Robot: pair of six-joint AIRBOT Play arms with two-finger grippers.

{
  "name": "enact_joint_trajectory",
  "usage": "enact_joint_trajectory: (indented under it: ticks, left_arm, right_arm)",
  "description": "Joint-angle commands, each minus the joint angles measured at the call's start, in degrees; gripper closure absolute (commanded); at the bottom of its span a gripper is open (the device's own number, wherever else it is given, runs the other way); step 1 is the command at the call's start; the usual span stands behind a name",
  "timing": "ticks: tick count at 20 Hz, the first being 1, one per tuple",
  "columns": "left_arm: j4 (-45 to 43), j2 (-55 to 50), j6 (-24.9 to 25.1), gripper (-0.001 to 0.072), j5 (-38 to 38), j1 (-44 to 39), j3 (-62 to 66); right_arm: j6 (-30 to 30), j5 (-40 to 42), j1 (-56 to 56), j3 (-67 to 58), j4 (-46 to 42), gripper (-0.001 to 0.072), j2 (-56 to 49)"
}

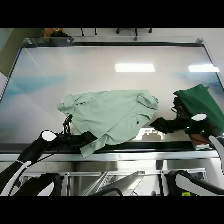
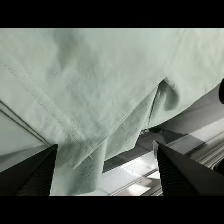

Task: Fold the shirts.

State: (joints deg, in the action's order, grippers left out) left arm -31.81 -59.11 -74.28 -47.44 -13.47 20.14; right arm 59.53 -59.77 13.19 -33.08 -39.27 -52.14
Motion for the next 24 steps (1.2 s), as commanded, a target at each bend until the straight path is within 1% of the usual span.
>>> enact_joint_trajectory:
  ticks: [1, 5, 8, 10, 12, 15, 18, 20, 22, 24]
  left_arm:
    - [-0.15, 0.31, 0.48, 0.0037, -1.2, 1.44, -0.44]
    - [-0.17, 0.31, 5.35, 0.0038, -11.26, 11.39, -0.46]
    - [-0.26, 0.31, 9.9, 0.0038, -18.67, 20.63, -0.46]
    - [-1.79, 0.31, 10.36, 0.0038, -21.27, 25.92, -0.46]
    - [-4.5, 0.31, 10.36, 0.0037, -21.38, 28.76, -0.48]
    - [-8.22, 0.31, 9.94, 0.0038, -21.2, 28.87, -0.48]
    - [-13.81, 0.31, 6.38, 0.0038, -18.51, 28.85, -0.48]
    - [-13.55, 0.28, 5.77, 0.0038, -16.7, 28.59, -0.61]
    - [-13.57, 0.11, 5.44, 0.0038, -13.14, 25.53, -0.59]
    - [-13.53, -2.34, 4.13, 0.0038, -10.05, 20.06, -0.59]
  right_arm:
    - [-0.17, 2.45, -9.44, 0.57, 2.8, 0.0259, -4.09]
    - [-0.72, 7.98, -18.67, 0.5, 8.28, 0.0259, -8.44]
    - [-1.29, 9.01, -20.48, 0.48, 11.13, 0.026, -9.51]
    - [-1.29, 9.03, -20.48, 0.48, 11.26, 0.0261, -9.55]
    - [-1.29, 9.03, -20.48, 0.48, 11.76, 0.0261, -9.57]
    - [-1.29, 8.92, -20.5, 0.44, 12.83, 0.0262, -9.55]
    - [-1.29, 8.74, -20.48, 0.44, 12.98, 0.0261, -9.55]
    - [-1.29, 8.79, -20.48, 0.44, 13.03, 0.0261, -9.55]
    - [-1.29, 8.79, -20.48, 0.44, 13.18, 0.0261, -9.55]
    - [-1.29, 8.76, -20.48, 0.39, 13.7, 0.0261, -9.53]
